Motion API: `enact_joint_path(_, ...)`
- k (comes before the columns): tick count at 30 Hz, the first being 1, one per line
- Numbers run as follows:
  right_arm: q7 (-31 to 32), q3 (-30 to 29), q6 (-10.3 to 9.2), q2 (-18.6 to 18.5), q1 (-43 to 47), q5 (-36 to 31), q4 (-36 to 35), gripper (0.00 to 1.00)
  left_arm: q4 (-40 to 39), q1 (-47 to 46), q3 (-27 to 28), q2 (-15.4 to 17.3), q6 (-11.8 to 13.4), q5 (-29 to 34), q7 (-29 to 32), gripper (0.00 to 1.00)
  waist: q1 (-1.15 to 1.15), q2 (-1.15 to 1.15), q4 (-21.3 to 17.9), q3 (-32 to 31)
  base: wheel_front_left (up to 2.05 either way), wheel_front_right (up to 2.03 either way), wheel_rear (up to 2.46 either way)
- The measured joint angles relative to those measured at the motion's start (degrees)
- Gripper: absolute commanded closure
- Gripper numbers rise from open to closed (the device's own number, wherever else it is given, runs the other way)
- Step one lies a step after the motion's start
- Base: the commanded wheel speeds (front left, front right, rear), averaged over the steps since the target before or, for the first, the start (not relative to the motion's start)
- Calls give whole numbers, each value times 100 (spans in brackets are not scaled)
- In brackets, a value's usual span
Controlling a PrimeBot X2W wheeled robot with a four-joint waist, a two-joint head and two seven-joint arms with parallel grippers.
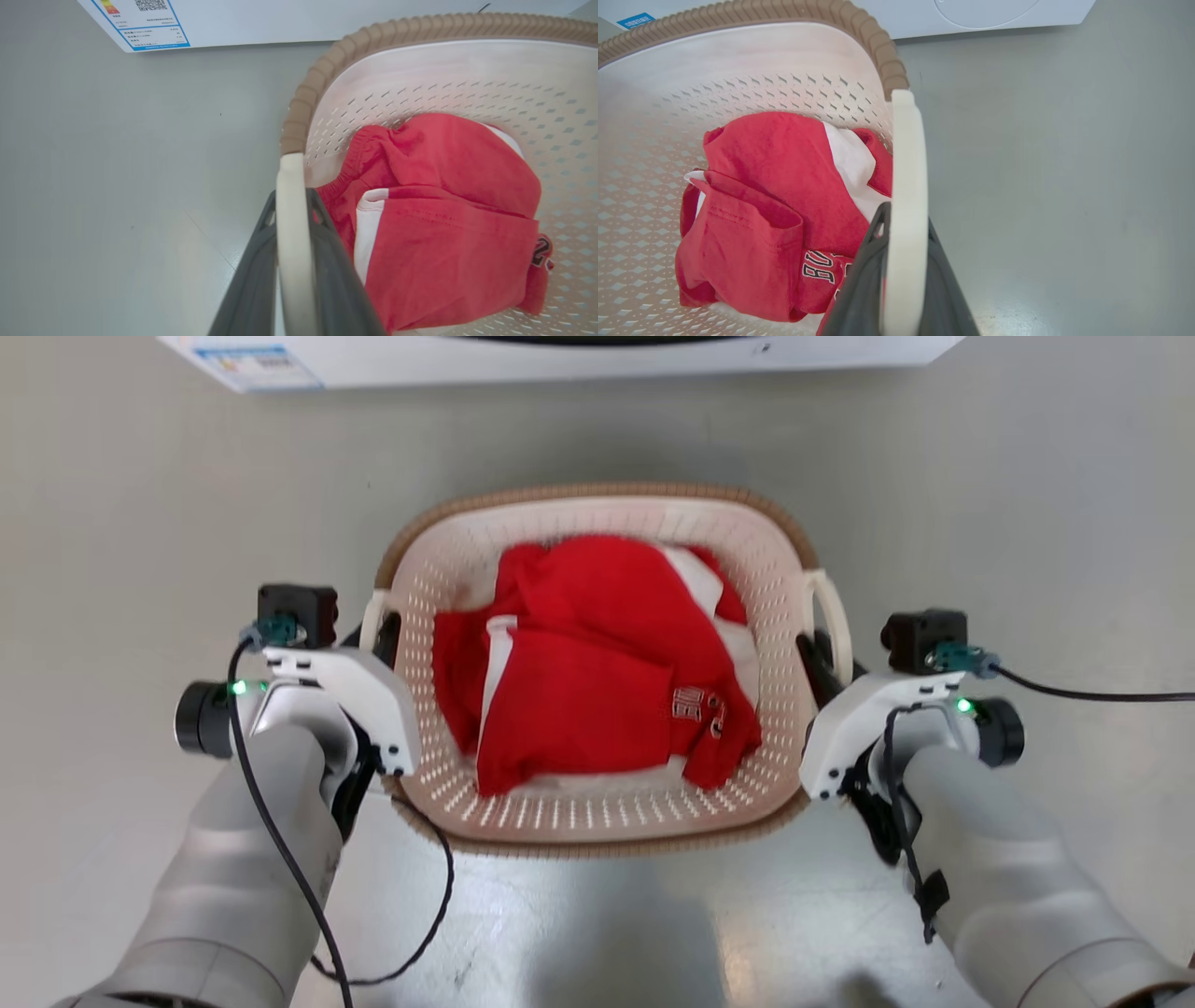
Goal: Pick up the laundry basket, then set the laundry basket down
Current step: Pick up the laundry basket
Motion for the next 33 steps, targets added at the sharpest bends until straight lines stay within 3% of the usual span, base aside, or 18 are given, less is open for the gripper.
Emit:
enact_joint_path(22, 1192, 1778, -52, 1, 803, 1547, -205, 100, 153, 1186, -706, 224, -1, -490, 487, 100, 0, 0, -631, -1925, 0, 0, 0)
enact_joint_path(33, 1419, 2224, -51, 14, 1115, 1984, -5, 100, 89, 1770, -1025, 188, -1, -899, 721, 100, 0, 0, -684, -2926, 0, 0, 0)
